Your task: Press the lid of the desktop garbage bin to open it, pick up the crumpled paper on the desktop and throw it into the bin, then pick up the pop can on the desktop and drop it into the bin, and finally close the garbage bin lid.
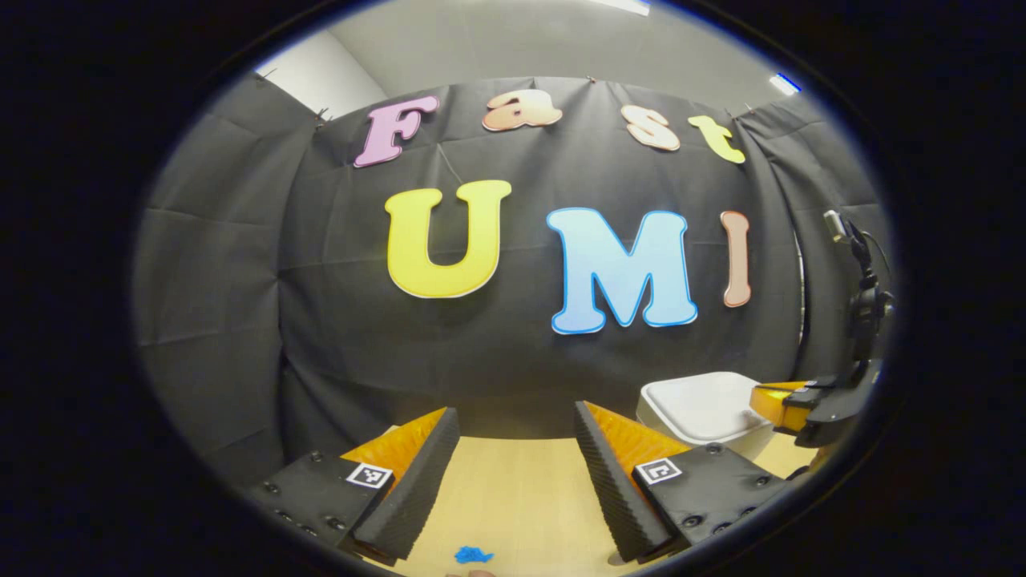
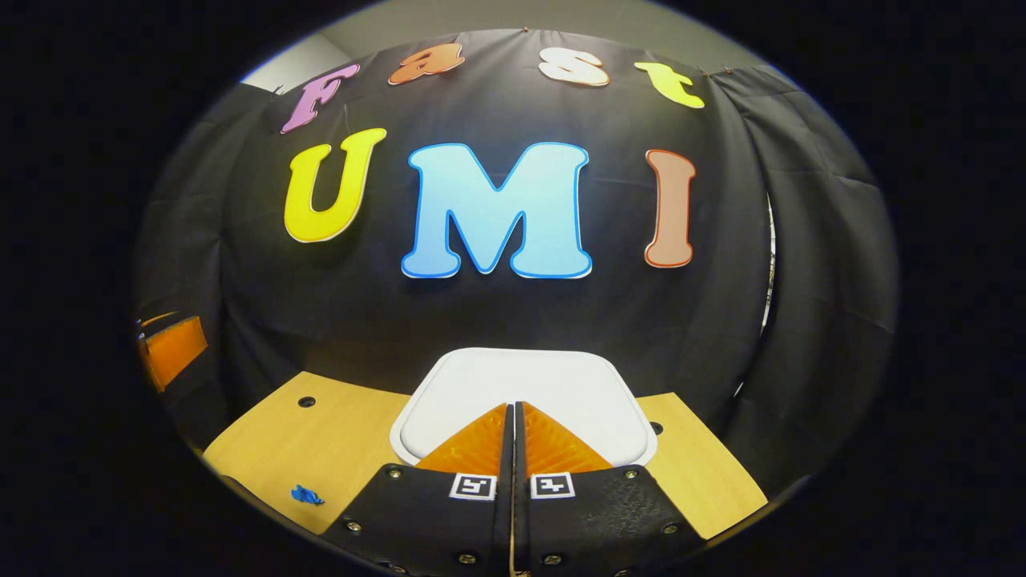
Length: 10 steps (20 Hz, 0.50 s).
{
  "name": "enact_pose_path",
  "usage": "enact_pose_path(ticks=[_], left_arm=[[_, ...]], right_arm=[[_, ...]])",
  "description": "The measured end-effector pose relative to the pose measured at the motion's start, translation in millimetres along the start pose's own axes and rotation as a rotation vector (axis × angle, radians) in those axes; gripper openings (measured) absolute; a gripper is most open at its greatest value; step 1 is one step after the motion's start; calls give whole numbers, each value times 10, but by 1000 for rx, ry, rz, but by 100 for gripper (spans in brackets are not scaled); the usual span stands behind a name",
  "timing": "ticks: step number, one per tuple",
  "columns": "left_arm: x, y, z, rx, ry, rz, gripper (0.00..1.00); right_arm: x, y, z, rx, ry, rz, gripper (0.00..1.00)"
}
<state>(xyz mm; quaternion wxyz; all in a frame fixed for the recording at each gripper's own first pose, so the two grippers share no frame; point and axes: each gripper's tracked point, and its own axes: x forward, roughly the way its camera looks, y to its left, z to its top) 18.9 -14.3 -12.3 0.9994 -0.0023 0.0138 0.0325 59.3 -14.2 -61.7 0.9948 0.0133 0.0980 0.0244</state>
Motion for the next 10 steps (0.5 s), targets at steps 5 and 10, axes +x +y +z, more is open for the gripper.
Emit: enact_pose_path(ticks=[5,10], left_arm=[[37,-10,-54,-4,14,8,94],[29,-25,-75,-7,23,5,94]], right_arm=[[62,-14,-150,4,47,1,1],[46,-22,-164,18,62,-8,1]])
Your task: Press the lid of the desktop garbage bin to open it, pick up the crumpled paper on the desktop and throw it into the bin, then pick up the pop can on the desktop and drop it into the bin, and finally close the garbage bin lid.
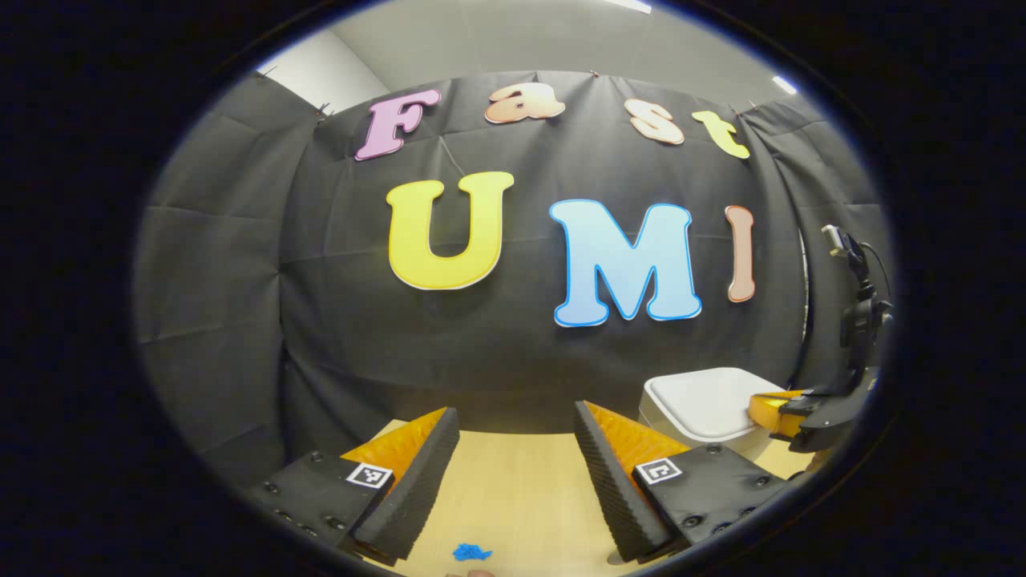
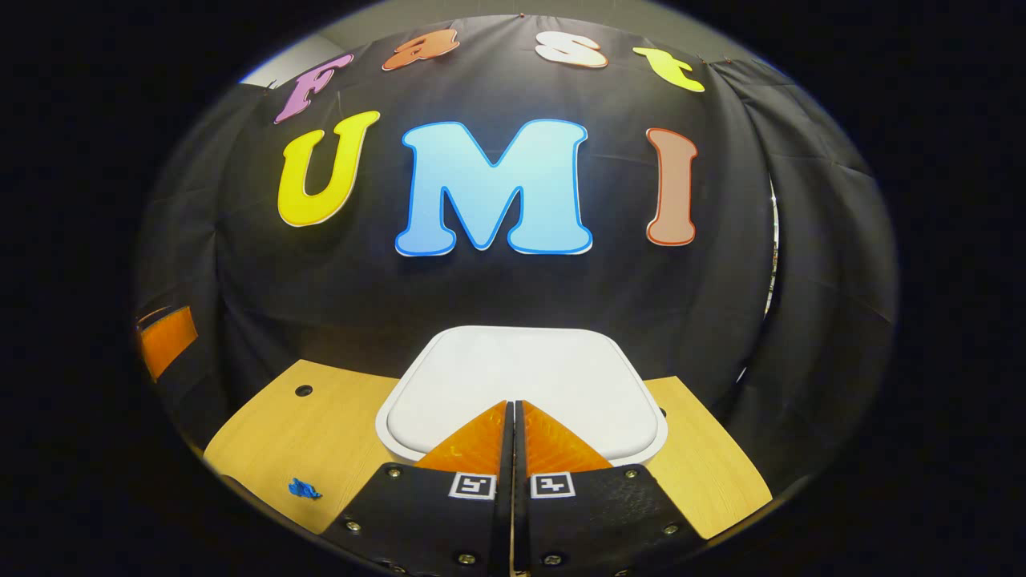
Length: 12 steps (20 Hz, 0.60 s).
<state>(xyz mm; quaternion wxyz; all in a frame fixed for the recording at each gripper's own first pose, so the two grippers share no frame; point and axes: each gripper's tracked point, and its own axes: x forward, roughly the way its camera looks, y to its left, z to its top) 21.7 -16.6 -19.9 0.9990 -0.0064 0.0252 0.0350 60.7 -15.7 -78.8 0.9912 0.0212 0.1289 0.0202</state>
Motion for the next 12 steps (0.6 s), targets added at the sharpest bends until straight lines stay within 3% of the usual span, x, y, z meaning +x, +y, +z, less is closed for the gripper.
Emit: enact_pose_path(ticks=[8,12], left_arm=[[1,-14,-9,-9,4,-5,94],[-1,-14,-20,-18,5,-4,94]], right_arm=[[30,21,-66,53,14,6,1],[23,9,10,18,-18,1,1]])
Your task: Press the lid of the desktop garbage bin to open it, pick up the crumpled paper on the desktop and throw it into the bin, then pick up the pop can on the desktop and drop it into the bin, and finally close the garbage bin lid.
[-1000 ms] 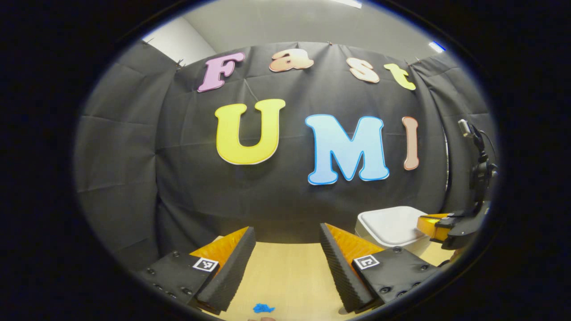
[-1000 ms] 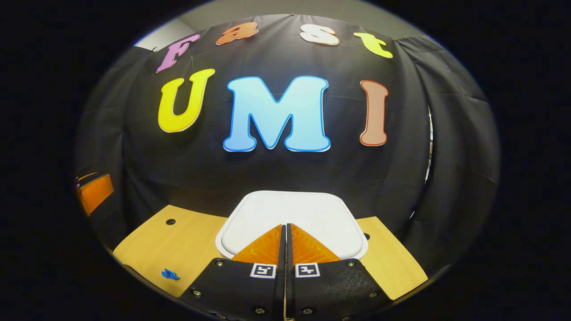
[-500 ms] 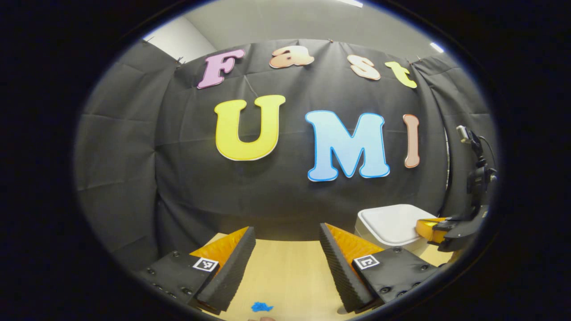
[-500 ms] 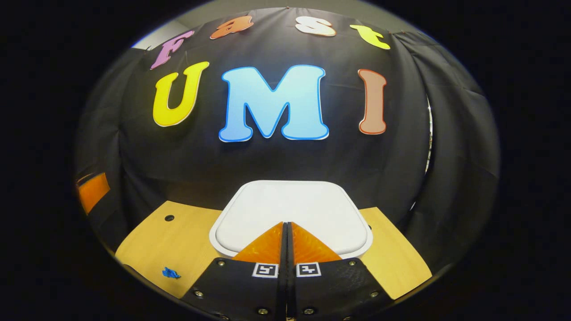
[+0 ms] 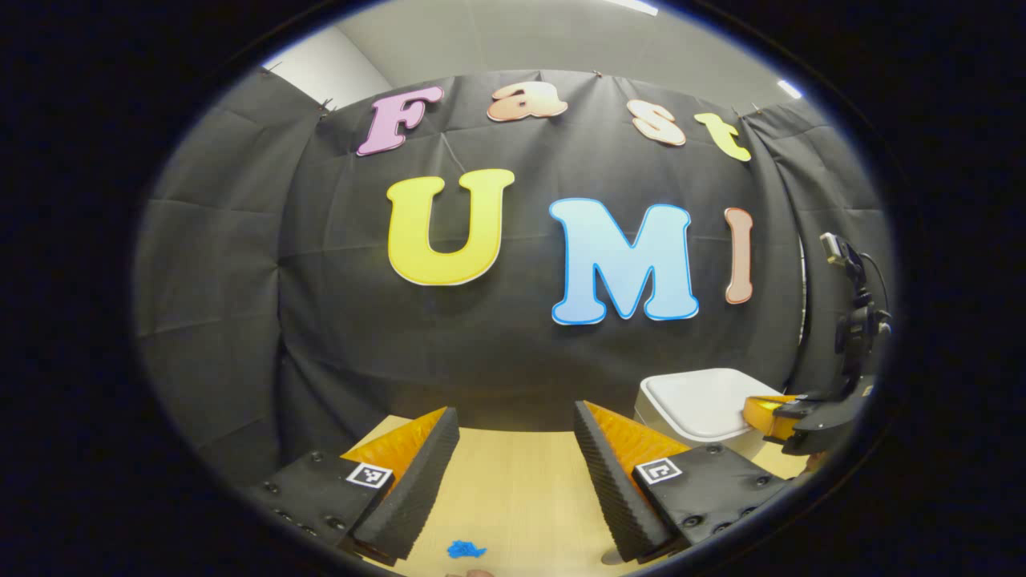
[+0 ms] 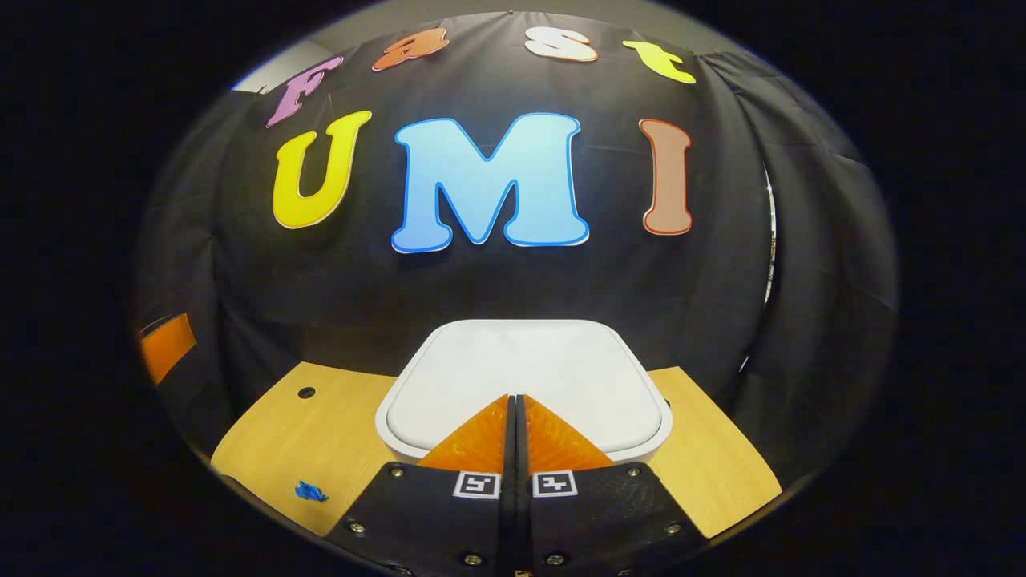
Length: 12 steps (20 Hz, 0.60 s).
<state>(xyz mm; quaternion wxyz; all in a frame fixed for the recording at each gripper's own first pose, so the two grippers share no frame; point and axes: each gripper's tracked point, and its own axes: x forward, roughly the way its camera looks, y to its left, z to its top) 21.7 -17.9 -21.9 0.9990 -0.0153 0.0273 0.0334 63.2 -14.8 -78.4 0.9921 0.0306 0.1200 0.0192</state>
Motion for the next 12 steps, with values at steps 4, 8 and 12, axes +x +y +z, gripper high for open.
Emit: enact_pose_path(ticks=[4,8,12], left_arm=[[-9,-8,-3,10,-2,0,94],[-10,-17,-7,16,-10,-3,94],[-22,-32,-3,15,-10,-10,94]], right_arm=[[-20,6,66,25,-13,8,0],[-169,4,458,2,-133,4,0],[-199,3,631,13,-185,5,0]])
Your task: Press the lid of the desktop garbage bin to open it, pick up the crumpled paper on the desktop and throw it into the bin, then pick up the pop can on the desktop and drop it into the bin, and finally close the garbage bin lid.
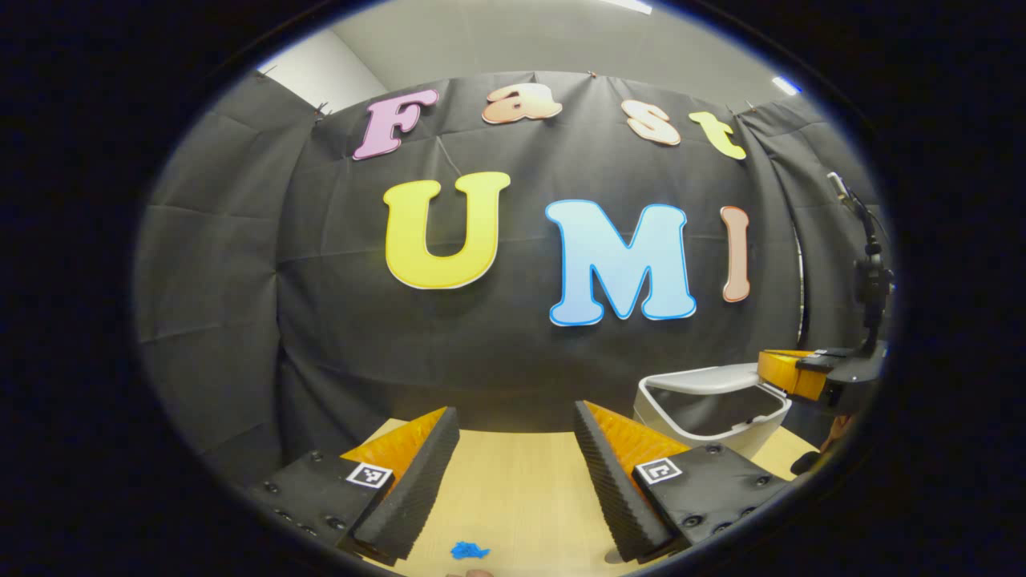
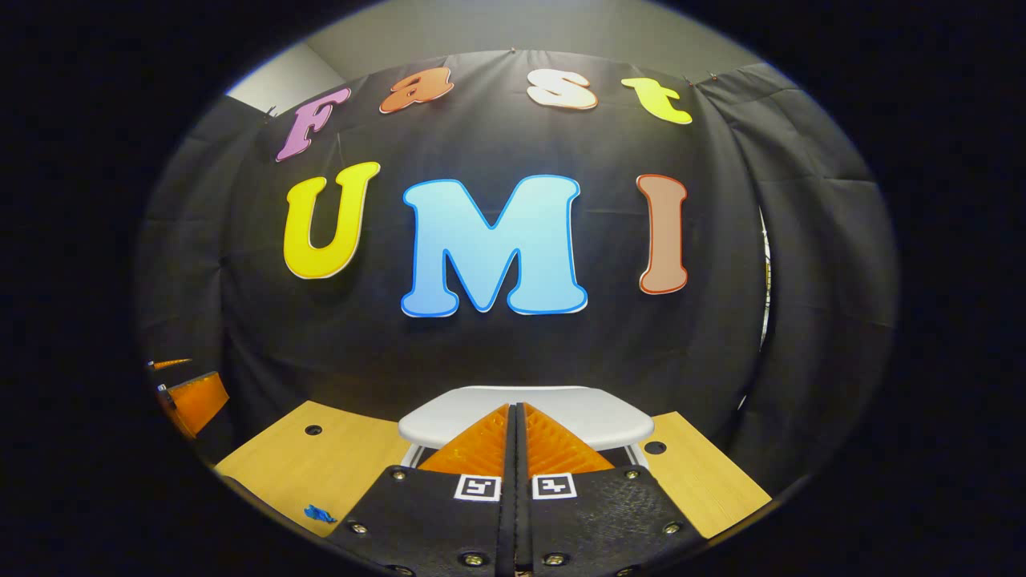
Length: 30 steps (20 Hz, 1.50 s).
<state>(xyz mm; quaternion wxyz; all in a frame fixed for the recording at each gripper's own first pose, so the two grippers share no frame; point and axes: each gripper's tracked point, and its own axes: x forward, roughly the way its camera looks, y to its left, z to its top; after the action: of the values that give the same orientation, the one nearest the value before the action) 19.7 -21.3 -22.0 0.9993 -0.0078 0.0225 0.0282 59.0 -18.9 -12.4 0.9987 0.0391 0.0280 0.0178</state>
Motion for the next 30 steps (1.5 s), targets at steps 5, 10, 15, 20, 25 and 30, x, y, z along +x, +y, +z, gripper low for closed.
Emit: enact_pose_path(ticks=[5,10,15,20,25,30], left_arm=[[-2,-6,-2,-1,-6,-2,95],[4,-4,-25,-14,0,3,95],[-1,5,-39,-19,3,10,95],[10,68,-115,-29,16,25,95],[-73,94,-141,-32,23,26,96],[-83,69,-163,-27,26,20,95]], right_arm=[[-13,-4,195,-5,-56,1,0],[5,-2,353,-12,-99,1,0],[14,27,326,-15,-83,8,0],[-11,59,334,-23,-83,18,0],[-58,48,345,-18,-80,8,0],[-73,70,368,-18,-88,17,4]])
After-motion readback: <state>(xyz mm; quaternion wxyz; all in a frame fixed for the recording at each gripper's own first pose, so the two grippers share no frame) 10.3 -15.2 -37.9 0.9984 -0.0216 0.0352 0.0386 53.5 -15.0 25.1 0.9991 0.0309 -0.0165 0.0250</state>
